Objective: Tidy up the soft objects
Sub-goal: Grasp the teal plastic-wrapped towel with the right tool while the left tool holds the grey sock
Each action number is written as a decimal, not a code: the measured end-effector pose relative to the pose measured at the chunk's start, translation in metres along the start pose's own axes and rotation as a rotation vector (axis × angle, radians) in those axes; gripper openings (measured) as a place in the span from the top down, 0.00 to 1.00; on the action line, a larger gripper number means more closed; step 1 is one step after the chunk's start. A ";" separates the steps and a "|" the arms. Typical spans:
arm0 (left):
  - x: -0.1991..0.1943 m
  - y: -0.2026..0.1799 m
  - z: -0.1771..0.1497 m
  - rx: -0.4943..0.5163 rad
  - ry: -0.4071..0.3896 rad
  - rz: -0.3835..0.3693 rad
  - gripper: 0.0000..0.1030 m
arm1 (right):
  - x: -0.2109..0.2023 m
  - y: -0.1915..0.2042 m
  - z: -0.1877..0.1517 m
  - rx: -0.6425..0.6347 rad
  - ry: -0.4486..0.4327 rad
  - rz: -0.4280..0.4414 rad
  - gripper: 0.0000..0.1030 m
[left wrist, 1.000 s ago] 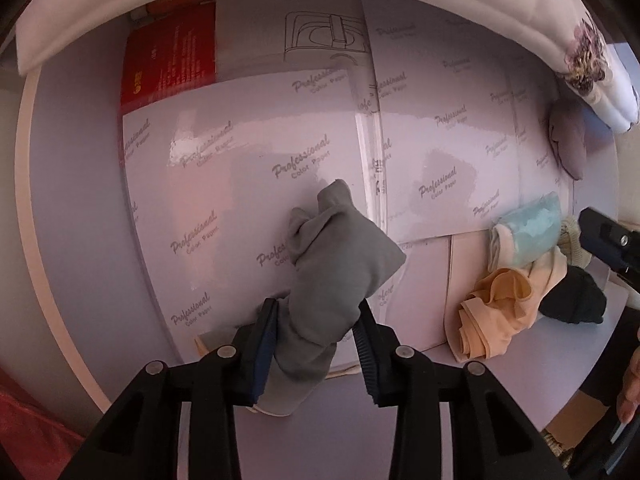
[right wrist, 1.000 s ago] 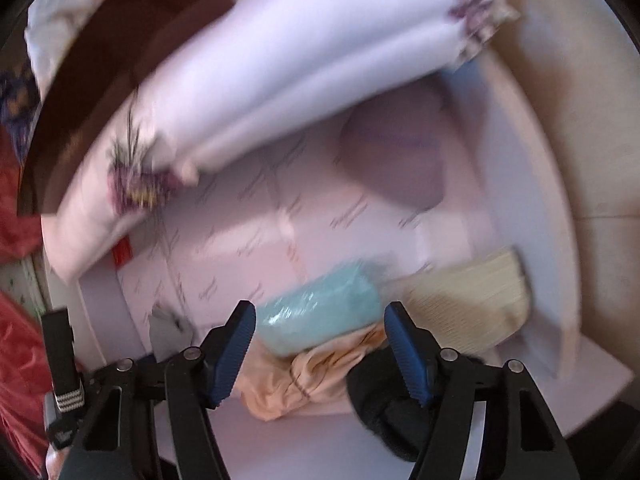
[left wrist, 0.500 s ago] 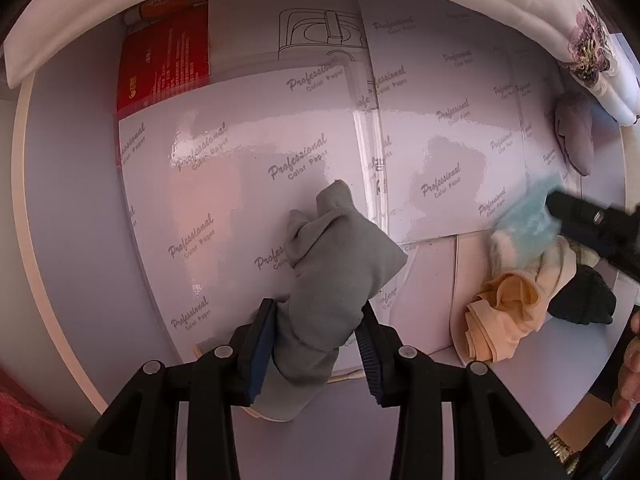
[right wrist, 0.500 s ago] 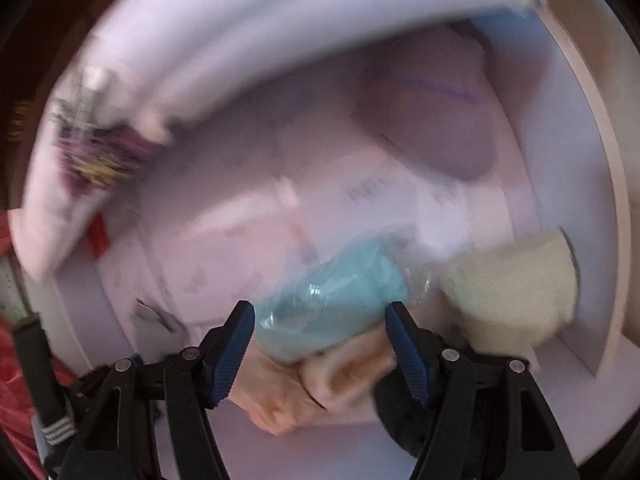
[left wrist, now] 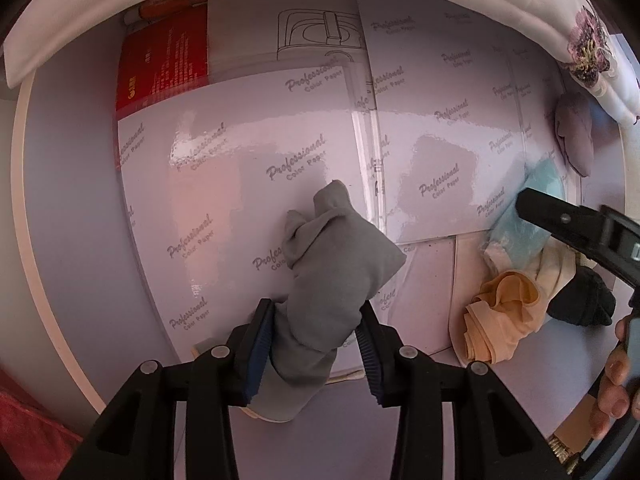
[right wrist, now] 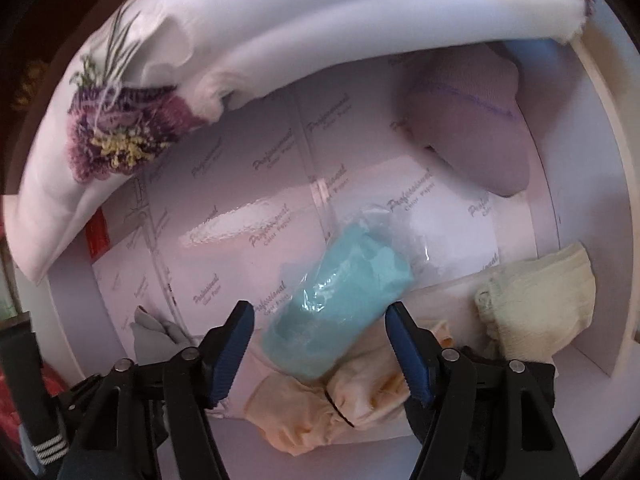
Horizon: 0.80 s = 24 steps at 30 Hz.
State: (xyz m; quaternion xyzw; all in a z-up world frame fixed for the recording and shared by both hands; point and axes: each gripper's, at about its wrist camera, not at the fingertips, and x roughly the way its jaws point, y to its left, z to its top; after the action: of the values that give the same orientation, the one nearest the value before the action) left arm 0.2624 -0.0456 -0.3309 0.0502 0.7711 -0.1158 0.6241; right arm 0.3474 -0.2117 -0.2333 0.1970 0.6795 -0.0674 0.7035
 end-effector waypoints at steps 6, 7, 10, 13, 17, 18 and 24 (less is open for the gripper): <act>0.000 -0.001 0.000 -0.003 0.001 0.002 0.61 | 0.021 0.028 -0.006 -0.070 0.026 -0.026 0.60; 0.000 -0.001 0.000 -0.004 0.001 0.001 0.61 | 0.021 0.030 -0.006 -0.087 0.029 -0.033 0.60; 0.000 -0.001 0.000 -0.009 0.001 -0.002 0.60 | 0.027 0.030 -0.009 -0.138 0.034 -0.058 0.60; 0.000 -0.001 0.001 -0.012 0.001 -0.003 0.60 | 0.030 0.040 -0.012 -0.175 0.032 -0.086 0.62; 0.000 -0.001 0.000 -0.009 0.000 -0.001 0.60 | 0.030 0.053 -0.020 -0.232 0.008 -0.113 0.68; 0.001 -0.001 0.000 -0.003 -0.001 0.002 0.60 | 0.029 0.056 -0.022 -0.243 0.001 -0.116 0.69; 0.001 -0.001 0.000 0.005 -0.003 0.009 0.60 | 0.025 0.071 -0.034 -0.306 -0.042 -0.130 0.70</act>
State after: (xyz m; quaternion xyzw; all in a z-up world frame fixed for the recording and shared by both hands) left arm 0.2618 -0.0469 -0.3313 0.0552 0.7696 -0.1151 0.6256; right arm 0.3430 -0.1295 -0.2447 0.0418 0.6781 -0.0124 0.7337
